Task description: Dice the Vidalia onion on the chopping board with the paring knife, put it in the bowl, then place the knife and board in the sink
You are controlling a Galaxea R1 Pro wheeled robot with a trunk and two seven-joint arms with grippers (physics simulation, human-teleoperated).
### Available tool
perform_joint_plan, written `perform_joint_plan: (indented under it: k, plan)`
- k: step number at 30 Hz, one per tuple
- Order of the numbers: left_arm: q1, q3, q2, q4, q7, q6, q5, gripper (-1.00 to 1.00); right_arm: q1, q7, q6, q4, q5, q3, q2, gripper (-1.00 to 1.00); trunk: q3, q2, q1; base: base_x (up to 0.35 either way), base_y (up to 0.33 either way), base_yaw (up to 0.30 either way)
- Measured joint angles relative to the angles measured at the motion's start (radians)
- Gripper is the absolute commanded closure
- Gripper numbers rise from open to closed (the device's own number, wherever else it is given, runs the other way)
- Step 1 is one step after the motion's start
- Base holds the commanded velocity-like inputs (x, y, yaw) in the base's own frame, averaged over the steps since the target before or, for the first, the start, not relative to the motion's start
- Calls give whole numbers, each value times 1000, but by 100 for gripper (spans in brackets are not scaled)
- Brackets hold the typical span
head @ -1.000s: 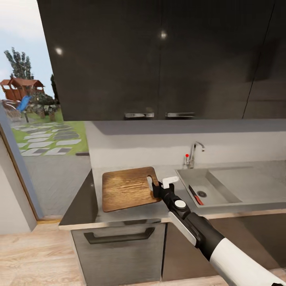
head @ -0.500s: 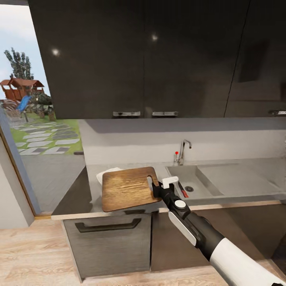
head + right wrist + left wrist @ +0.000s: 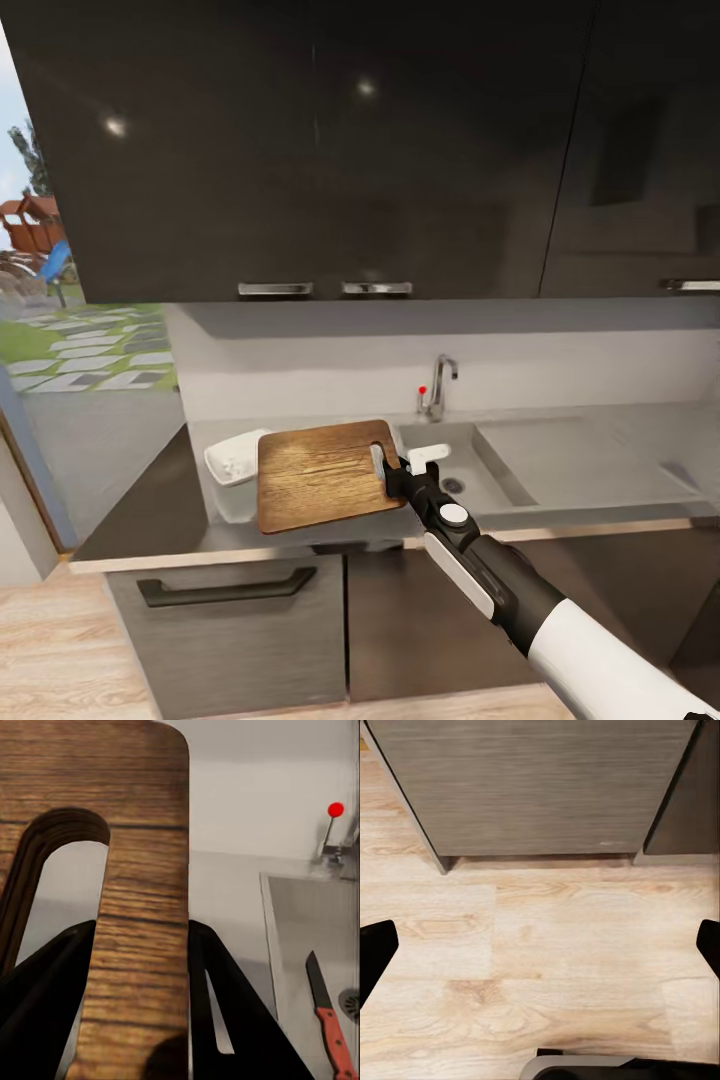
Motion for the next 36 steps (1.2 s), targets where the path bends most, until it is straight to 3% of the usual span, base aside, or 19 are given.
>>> perform_joint_plan:
  k: [24,28,31,32,36]
  plan:
    - [0,0,1,-1,0,-1,0,-100,0,-22,1,16,5,-1,4,100,0,0,0,138,-257,0]
    - [0,0,1,-2,0,-1,0,-100,0,-195,-4,91,5,-25,27,100,0,0,0,4,-16,0]
    - [0,0,1,-2,0,-1,0,-100,0,-382,-51,109,-6,-74,64,100,0,0,0,1,-3,0]
    - [0,0,1,-2,0,-1,0,-100,0,-488,-90,114,-9,-94,86,100,0,0,0,0,0,0]
    - [0,0,1,-2,0,-1,0,-100,0,-615,-163,132,-23,-111,102,100,0,0,0,0,0,0]
